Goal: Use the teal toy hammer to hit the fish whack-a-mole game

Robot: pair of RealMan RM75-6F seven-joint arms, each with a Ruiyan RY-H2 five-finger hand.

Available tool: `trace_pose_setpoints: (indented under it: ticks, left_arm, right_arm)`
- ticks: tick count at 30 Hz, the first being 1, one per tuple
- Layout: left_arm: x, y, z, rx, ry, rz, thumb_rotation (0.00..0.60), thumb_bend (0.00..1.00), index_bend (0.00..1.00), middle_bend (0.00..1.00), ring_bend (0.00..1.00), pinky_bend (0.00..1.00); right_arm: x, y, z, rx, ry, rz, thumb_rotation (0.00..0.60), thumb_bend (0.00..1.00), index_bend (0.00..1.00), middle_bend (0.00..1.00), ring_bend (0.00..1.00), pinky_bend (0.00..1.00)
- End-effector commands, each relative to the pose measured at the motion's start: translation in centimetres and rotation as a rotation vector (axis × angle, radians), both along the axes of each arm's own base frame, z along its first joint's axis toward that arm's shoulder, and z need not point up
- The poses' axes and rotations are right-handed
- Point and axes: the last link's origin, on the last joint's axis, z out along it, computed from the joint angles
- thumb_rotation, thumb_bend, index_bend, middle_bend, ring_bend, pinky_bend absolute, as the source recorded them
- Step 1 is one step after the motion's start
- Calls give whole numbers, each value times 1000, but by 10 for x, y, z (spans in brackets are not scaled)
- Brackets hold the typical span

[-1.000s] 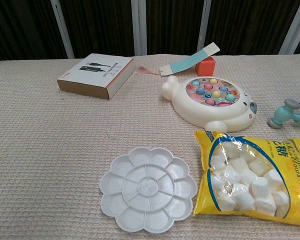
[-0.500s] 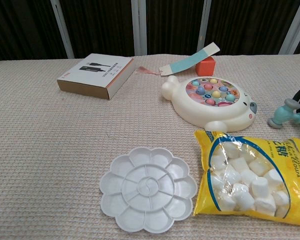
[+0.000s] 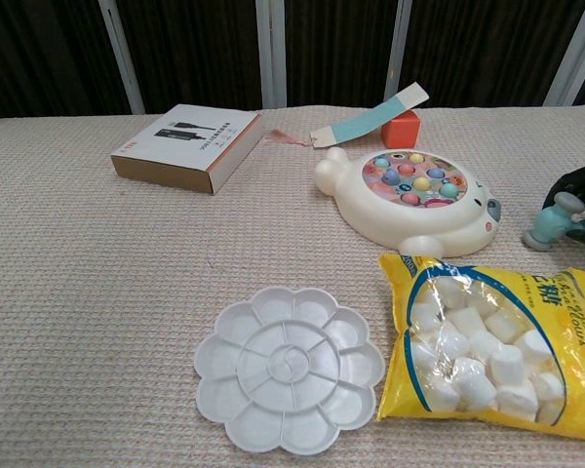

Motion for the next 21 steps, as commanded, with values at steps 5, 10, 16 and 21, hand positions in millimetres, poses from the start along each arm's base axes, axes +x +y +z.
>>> trace_pose_setpoints:
  ticks: [5, 10, 16, 21]
  left_arm:
    - [-1, 1, 0, -1, 1, 2, 600, 107, 0, 0, 0, 0]
    - [-1, 1, 0, -2, 0, 2, 600, 107, 0, 0, 0, 0]
    - [-2, 0, -1, -3, 0, 5, 600, 107, 0, 0, 0, 0]
    - [-2, 0, -1, -3, 0, 5, 600, 107, 0, 0, 0, 0]
  right_arm:
    - [0, 1, -4, -2, -2, -9, 600, 459, 354, 382, 251, 86]
    - [-1, 2, -6, -2, -5, -14, 600, 481, 376, 396, 261, 87]
    - [-3, 4, -7, -4, -8, -16, 600, 522, 398, 413, 274, 86]
    - [-3, 4, -8, -5, -12, -15, 600, 534, 413, 424, 283, 86]
